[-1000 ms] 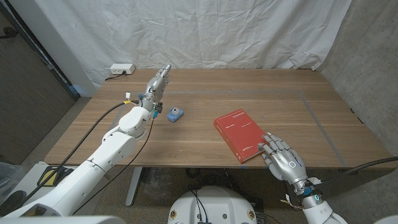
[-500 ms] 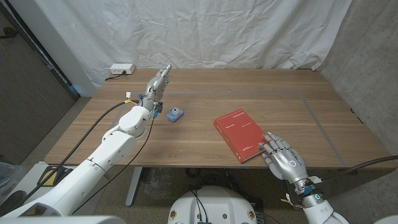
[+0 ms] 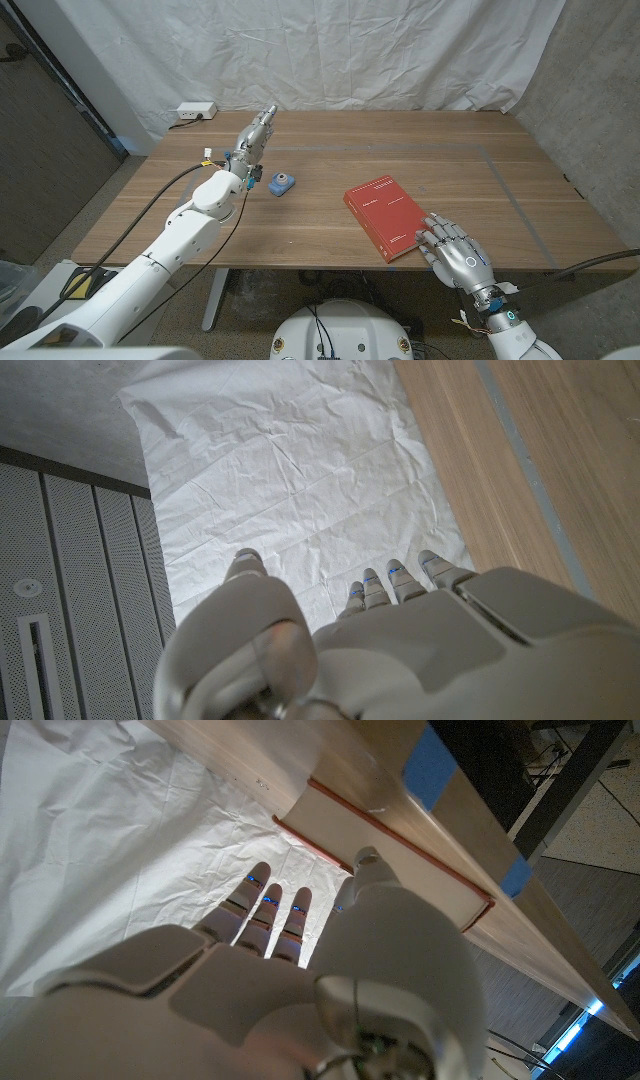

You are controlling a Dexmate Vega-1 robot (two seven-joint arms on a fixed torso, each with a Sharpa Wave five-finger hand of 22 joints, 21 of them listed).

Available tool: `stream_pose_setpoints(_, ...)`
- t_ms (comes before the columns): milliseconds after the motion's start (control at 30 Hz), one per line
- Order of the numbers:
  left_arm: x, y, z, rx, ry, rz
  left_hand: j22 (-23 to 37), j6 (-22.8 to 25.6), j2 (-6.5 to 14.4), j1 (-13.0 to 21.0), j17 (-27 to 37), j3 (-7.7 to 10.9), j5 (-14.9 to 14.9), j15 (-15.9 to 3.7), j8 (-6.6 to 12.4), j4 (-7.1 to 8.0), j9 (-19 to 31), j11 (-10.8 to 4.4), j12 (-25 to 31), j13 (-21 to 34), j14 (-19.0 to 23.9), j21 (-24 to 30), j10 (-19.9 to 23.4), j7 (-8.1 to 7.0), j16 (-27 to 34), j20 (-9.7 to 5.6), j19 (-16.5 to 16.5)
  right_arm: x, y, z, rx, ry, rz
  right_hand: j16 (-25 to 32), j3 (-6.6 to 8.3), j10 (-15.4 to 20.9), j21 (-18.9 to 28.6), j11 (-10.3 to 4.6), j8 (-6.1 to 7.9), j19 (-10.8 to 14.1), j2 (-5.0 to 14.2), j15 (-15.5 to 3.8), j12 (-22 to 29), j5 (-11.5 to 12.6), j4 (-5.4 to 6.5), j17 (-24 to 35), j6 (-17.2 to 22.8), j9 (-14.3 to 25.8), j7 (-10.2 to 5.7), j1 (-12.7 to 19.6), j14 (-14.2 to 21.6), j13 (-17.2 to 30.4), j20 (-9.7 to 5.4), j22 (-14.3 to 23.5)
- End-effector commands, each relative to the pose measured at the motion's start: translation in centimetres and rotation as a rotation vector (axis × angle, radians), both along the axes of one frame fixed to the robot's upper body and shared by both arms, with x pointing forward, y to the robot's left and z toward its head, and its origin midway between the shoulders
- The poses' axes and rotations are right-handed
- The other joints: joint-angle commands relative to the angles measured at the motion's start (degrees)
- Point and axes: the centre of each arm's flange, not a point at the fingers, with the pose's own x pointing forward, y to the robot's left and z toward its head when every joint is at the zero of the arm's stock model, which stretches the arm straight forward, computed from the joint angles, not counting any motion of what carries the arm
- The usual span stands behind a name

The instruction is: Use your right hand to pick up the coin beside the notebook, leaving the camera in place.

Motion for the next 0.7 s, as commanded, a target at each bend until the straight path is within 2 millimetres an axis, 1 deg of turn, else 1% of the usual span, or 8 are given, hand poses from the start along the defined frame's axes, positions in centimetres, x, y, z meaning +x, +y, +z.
stream_pose_setpoints(33,0.21,-0.02,-0.03,-0.004,-0.003,-0.004,0.17,-0.16,0.00,0.59,0.20,-0.12,-0.27,0.14,0.26,-0.01,0.13,-0.06,0.02,0.05,-0.42,0.16,-0.13,-0.05,0.06,-0.63,-0.56,-0.02,-0.01,0.31,0.002,-0.012,0.002,0.25,0.03,0.74,0.38,0.00,0.17,0.48,0.14,-3.73,0.20,-0.20,0.20,0.10,0.40,-0.09,-0.27,-0.54,0.58,0.08,-1.74,0.31)
stream_pose_setpoints(167,0.20,-0.04,0.06,-0.006,-0.007,-0.006,0.17,-0.18,0.00,0.62,0.19,-0.13,-0.28,0.08,0.25,-0.03,0.13,-0.04,0.06,0.05,-0.42,0.16,-0.03,-0.06,0.05,-0.61,-0.58,-0.06,-0.01,0.32,0.007,-0.024,0.002,0.51,-0.17,2.56,0.72,-0.80,0.56,0.91,0.19,-4.37,0.88,-0.26,0.38,0.09,1.50,-0.52,-0.11,-1.02,1.71,0.06,-1.97,0.36)
stream_pose_setpoints(233,0.17,-0.08,0.17,-0.001,-0.010,-0.006,0.17,-0.17,0.00,0.62,0.20,-0.14,-0.28,0.07,0.26,-0.03,0.13,-0.02,0.06,0.05,-0.42,0.16,-0.02,-0.06,0.05,-0.61,-0.58,-0.11,0.01,0.34,0.005,-0.028,0.003,0.43,-0.25,3.69,1.00,-1.04,1.62,1.21,0.34,-4.56,1.30,-0.31,0.47,0.06,3.52,-0.43,-0.12,-1.30,2.00,0.05,-2.19,0.42)
stream_pose_setpoints(333,0.18,-0.10,0.21,-0.004,-0.012,-0.007,0.17,-0.22,0.00,0.64,0.20,-0.16,-0.29,0.13,0.24,-0.04,0.13,-0.01,0.03,0.05,-0.43,0.16,-0.09,-0.10,0.05,-0.60,-0.59,-0.17,0.02,0.40,0.005,-0.033,0.002,0.56,-0.30,4.98,1.21,-1.36,2.48,1.28,0.53,-4.73,1.80,-0.34,0.55,0.07,5.15,-0.44,-0.19,-1.52,2.77,0.08,-2.27,0.49)
stream_pose_setpoints(500,0.19,-0.07,0.04,-0.008,-0.009,-0.004,0.17,-0.21,0.01,0.66,0.20,-0.18,-0.30,0.11,0.24,-0.06,0.13,-0.05,0.01,0.05,-0.43,0.16,-0.14,-0.09,0.05,-0.56,-0.61,-0.22,-0.02,0.55,0.005,-0.043,0.001,0.68,-0.31,5.92,1.47,-1.43,3.22,1.47,0.66,-5.02,2.17,-0.36,0.53,0.15,6.61,-0.57,-0.24,-1.63,3.44,0.11,-2.35,0.56)
stream_pose_setpoints(600,0.13,0.06,-0.02,-0.012,-0.012,-0.005,0.17,-0.19,0.02,0.68,0.20,-0.19,-0.30,0.10,0.25,-0.07,0.13,-0.08,0.03,0.05,-0.48,0.16,-0.11,-0.02,0.03,-0.56,-0.61,-0.22,-0.03,0.63,0.007,-0.049,0.002,0.89,-0.32,6.65,1.67,-1.81,3.76,1.59,0.76,-5.21,2.46,-0.39,0.53,0.24,7.65,-0.65,-0.28,-1.71,4.18,0.13,-2.43,0.62)
stream_pose_setpoints(667,0.06,0.13,-0.03,-0.011,-0.012,-0.004,0.17,-0.18,0.02,0.70,0.20,-0.20,-0.30,0.09,0.25,-0.08,0.13,-0.13,0.04,0.05,-0.48,0.16,-0.07,-0.05,0.03,-0.53,-0.65,-0.20,-0.05,0.72,0.016,-0.052,0.004,0.90,-0.31,7.16,1.79,-1.66,4.01,1.66,0.86,-5.23,2.67,-0.40,0.54,0.30,8.18,-0.74,-0.29,-1.75,4.33,0.15,-2.49,0.66)
stream_pose_setpoints(700,0.04,0.15,-0.05,-0.013,-0.012,-0.004,0.17,-0.19,0.02,0.70,0.20,-0.21,-0.30,0.09,0.25,-0.08,0.13,-0.08,0.04,0.05,-0.49,0.17,-0.07,-0.03,0.03,-0.54,-0.62,-0.18,-0.03,0.77,0.015,-0.055,0.005,0.95,-0.32,7.43,1.87,-2.08,4.38,1.63,0.93,-5.29,2.77,-0.42,0.56,0.37,8.93,-0.81,-0.24,-1.82,4.57,0.16,-2.54,0.70)
